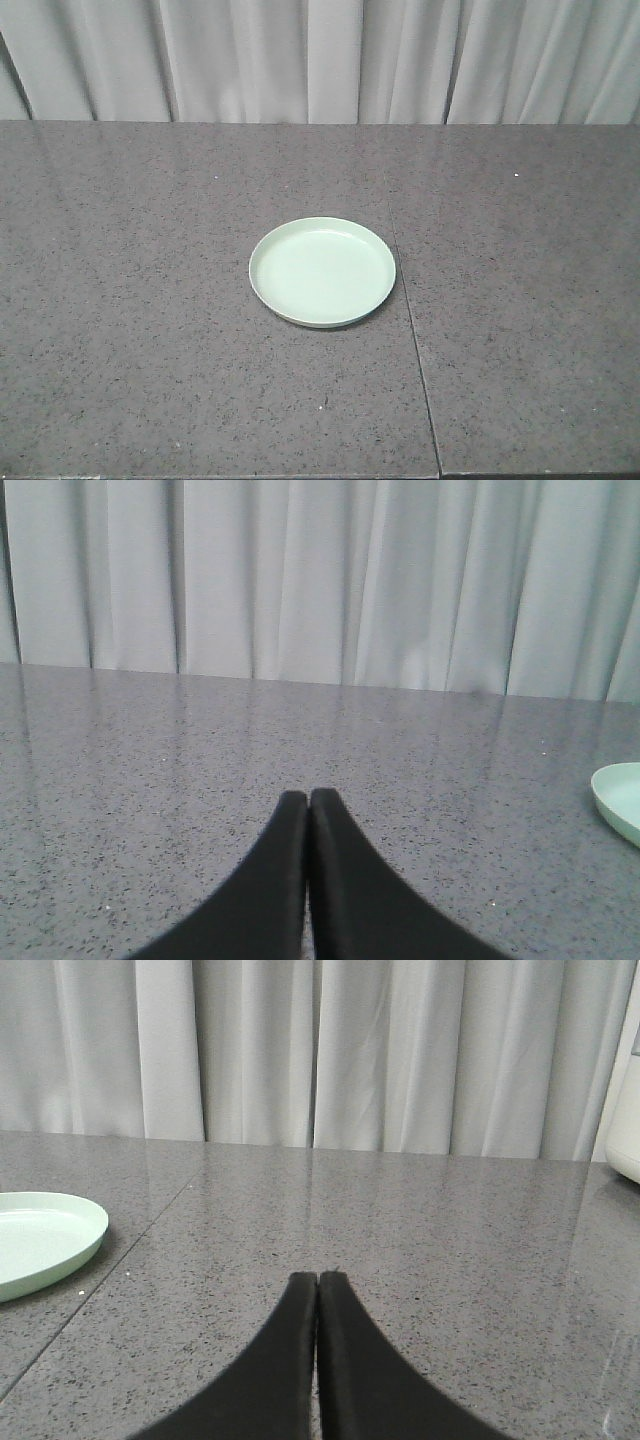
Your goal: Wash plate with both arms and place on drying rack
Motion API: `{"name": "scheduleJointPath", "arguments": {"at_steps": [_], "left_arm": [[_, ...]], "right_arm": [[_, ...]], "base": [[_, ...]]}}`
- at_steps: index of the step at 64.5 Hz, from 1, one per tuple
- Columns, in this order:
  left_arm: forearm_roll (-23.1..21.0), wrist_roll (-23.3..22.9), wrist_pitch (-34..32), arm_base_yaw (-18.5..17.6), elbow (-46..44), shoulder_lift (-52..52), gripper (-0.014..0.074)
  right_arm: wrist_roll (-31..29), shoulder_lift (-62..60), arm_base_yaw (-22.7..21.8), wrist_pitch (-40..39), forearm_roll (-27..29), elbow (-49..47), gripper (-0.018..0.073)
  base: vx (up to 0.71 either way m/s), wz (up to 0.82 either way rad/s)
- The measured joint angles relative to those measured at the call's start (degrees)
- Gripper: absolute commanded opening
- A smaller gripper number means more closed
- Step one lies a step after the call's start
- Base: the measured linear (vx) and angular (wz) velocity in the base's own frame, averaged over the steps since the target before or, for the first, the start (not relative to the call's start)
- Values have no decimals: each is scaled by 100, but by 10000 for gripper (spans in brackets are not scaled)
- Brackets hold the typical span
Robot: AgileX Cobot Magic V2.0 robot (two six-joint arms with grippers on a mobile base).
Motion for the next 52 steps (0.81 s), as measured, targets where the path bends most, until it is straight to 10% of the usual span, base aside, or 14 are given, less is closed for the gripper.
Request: {"name": "scheduleJointPath", "arguments": {"at_steps": [52], "left_arm": [[0,0,0,0,0,0,-6]], "right_arm": [[10,62,0,51,276,-229,-7]], "base": [[0,0]]}}
